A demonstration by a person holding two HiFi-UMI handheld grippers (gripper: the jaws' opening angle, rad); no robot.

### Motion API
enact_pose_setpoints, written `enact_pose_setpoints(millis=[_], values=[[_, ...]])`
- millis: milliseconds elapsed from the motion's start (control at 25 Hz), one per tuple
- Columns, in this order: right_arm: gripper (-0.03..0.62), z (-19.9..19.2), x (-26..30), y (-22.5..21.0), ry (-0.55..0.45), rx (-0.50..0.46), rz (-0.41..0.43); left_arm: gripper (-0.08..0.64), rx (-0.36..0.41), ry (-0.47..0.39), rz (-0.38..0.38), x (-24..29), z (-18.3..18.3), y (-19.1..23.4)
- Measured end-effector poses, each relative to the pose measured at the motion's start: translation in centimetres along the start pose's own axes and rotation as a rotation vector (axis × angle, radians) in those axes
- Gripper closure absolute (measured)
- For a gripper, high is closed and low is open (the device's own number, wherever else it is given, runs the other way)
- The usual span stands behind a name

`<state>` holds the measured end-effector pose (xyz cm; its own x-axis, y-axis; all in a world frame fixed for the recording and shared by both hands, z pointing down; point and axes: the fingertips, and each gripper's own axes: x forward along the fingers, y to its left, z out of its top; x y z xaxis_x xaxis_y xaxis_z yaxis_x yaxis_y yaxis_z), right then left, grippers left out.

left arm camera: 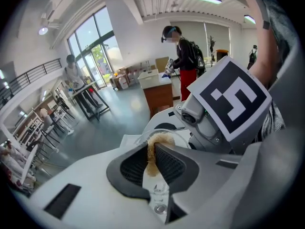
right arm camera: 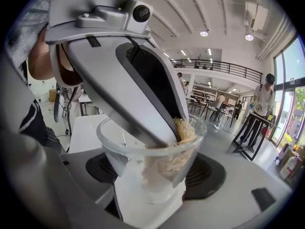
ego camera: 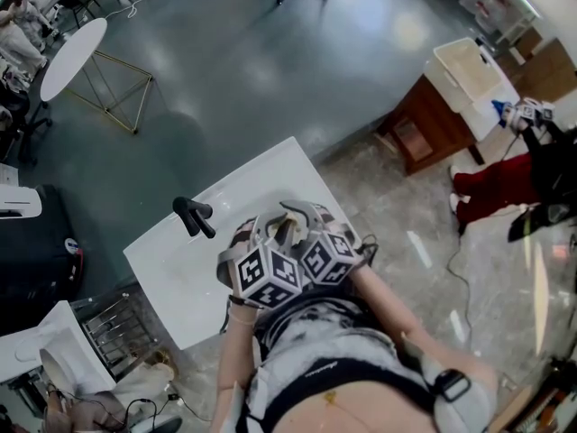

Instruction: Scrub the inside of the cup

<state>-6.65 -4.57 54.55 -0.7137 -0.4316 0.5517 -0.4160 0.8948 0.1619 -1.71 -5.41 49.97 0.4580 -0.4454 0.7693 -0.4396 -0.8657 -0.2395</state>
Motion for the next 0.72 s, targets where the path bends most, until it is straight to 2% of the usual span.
enact_pose_setpoints(millis=[200, 400, 520, 600, 720], values=[[0.201, 0.0, -0.2, -0.2, -0.015, -0.001, -0.018, 0.514, -0.02, -0.028, -0.094, -0.3, 0.5, -1.5], [0.201, -0.2, -0.5, -0.7, -0.023, -0.01, -0.035, 0.517, -0.11, -0.067, -0.232, -1.1, 0.3, -2.7], [0.201, -0.2, -0.6, -0.6, -0.02, -0.024, -0.032, 0.517, -0.145, -0.084, -0.273, -1.7, 0.1, -2.8], [0.2, -0.1, -0.7, -0.5, -0.018, -0.021, -0.031, 0.517, -0.152, -0.092, -0.245, -2.2, 0.0, -2.2], [0.201, 0.0, -0.6, -0.4, -0.023, -0.018, -0.031, 0.517, -0.116, -0.108, -0.083, -2.8, 0.2, 0.0]])
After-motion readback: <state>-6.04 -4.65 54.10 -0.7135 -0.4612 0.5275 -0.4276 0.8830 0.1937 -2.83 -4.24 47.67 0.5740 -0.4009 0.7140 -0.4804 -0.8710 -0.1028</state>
